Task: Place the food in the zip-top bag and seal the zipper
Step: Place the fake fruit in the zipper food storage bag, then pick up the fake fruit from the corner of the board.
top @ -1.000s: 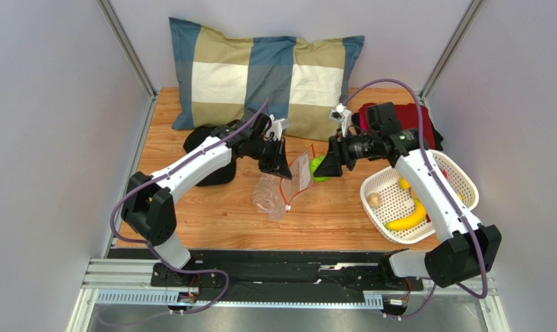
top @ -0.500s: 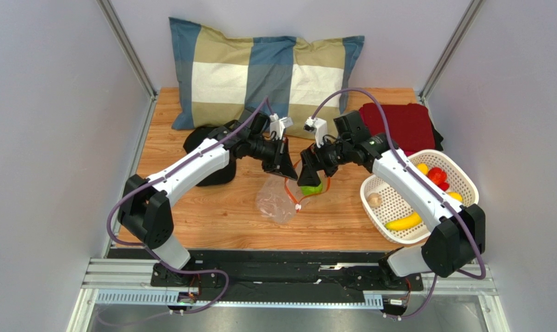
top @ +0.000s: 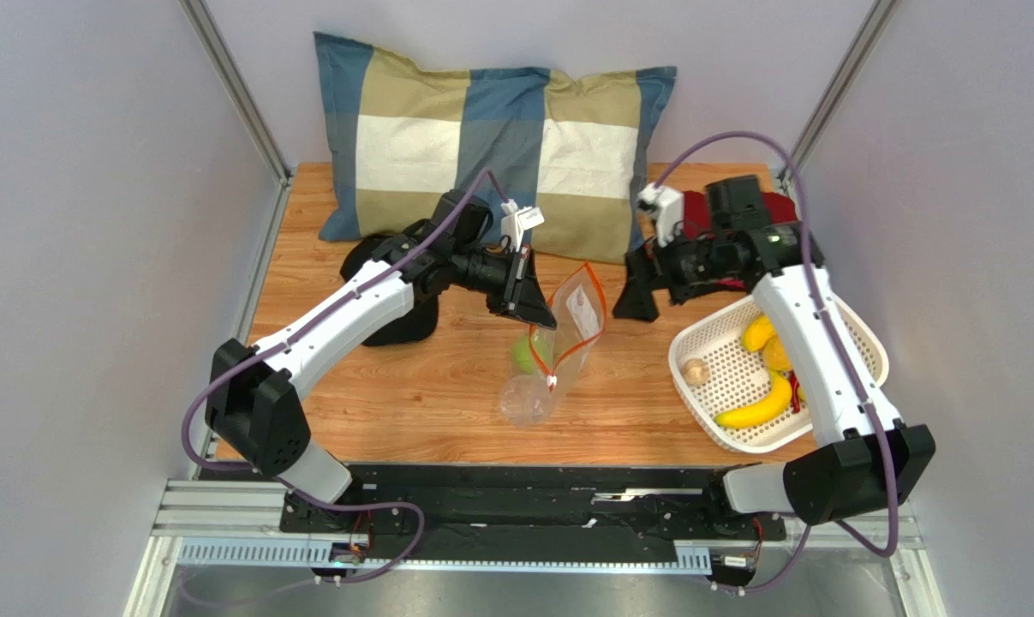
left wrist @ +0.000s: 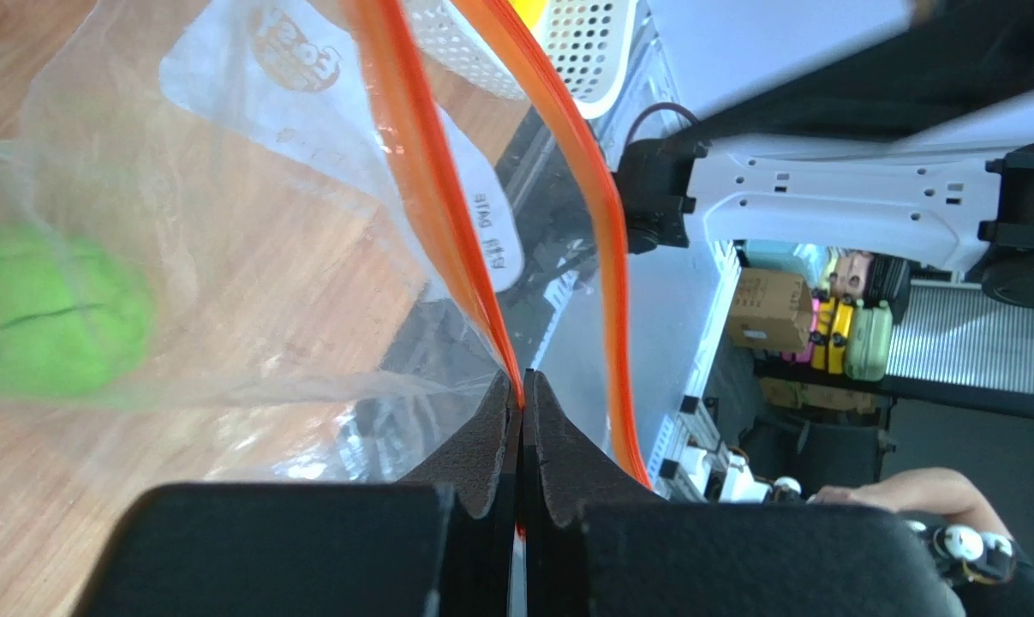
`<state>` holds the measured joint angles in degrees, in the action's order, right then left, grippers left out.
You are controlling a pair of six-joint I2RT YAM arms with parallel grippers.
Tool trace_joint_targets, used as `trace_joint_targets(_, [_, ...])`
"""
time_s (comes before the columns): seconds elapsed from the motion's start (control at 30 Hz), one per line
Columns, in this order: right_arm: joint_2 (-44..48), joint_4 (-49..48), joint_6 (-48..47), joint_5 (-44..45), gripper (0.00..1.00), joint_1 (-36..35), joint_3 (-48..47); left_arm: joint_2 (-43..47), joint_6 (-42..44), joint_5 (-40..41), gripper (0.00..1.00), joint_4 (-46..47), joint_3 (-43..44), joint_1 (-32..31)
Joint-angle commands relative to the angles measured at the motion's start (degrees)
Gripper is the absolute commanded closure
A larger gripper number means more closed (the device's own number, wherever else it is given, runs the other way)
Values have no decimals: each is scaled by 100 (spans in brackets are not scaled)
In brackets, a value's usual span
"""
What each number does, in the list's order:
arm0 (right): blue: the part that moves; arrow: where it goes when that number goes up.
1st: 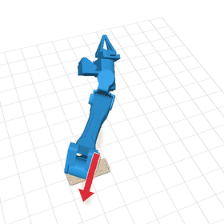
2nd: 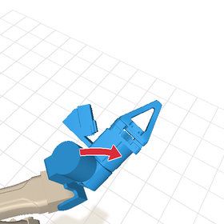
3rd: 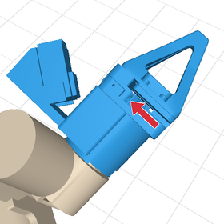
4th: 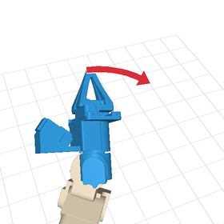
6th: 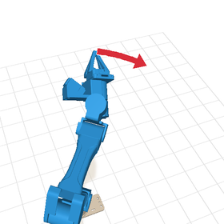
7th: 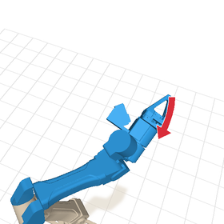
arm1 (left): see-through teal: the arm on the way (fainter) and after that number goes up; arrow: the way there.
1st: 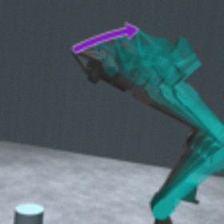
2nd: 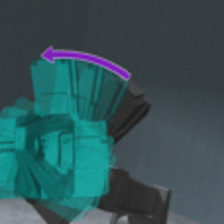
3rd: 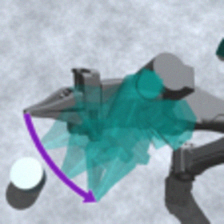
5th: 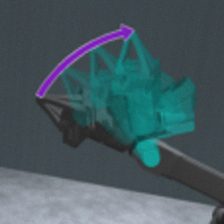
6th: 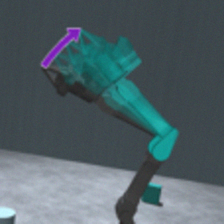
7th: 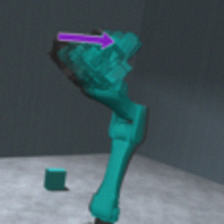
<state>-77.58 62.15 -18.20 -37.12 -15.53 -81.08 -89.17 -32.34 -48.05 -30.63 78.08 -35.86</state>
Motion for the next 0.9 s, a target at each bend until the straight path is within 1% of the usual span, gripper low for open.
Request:
trace_joint_targets(0.0, [51, 1184, -929, -384, 0, 1153, -706, 198, -71, -196, 100, 374, 67, 78])
trace_joint_targets(0.07, [-116, 1571, -1106, 37, 2, 1499, -760, 111, -150, -187, 100, 426, -30, 96])
trace_joint_targets(0.1, [-160, 1633, -1212, 256, 5, 1961, -743, 101, -185, -178, 100, 461, -65, 105])
trace_joint_targets(0.13, [-196, 1686, -1239, 676, 7, 2166, -708, 101, -203, -178, 100, 566, -135, 105])
trace_joint_targets(0.17, [-248, 1686, -1283, 880, 8, 2368, -664, 101, -220, -178, 100, 602, -153, 105])
trace_joint_targets(0.2, [-336, 1686, -1318, 1056, 10, 2771, -629, 101, -220, -161, 100, 628, -153, 105])
trace_joint_targets(0.27, [-459, 1599, -1362, 1618, 14, 3124, -541, 75, -212, -160, 100, 637, -136, 105])
trace_joint_targets(0.3, [-573, 1555, -1362, 1812, 19, 3457, -515, 66, -194, -152, 100, 629, -127, 105])
trace_joint_targets(0.33, [-609, 1363, -1301, 2145, 20, 3625, -419, 57, -185, -134, 100, 611, -109, 105])
trace_joint_targets(0.4, [-714, 1108, -1196, 2454, 24, 4038, -234, 48, -185, -125, 100, 594, -109, 105])
trace_joint_targets(0.43, [-741, 750, -1152, 2769, 25, 4127, 37, 31, -177, -134, 100, 585, -100, 105])
trace_joint_targets(0.57, [-785, -123, -1300, 3378, 26, 4260, 810, -48, -159, -169, 100, 558, -100, 114])
trace_joint_targets(0.67, [-837, -501, -1414, 3413, 21, 4260, 1058, -40, -71, -161, 100, 497, -92, 105])
trace_joint_targets(0.7, [-881, -572, -1484, 3422, 16, 4269, 1155, -40, -36, -143, 100, 453, -74, 105])
trace_joint_targets(0.87, [-1328, -985, -1450, 3537, 12, 4269, 1173, -48, 52, -73, 100, 374, -92, 105])
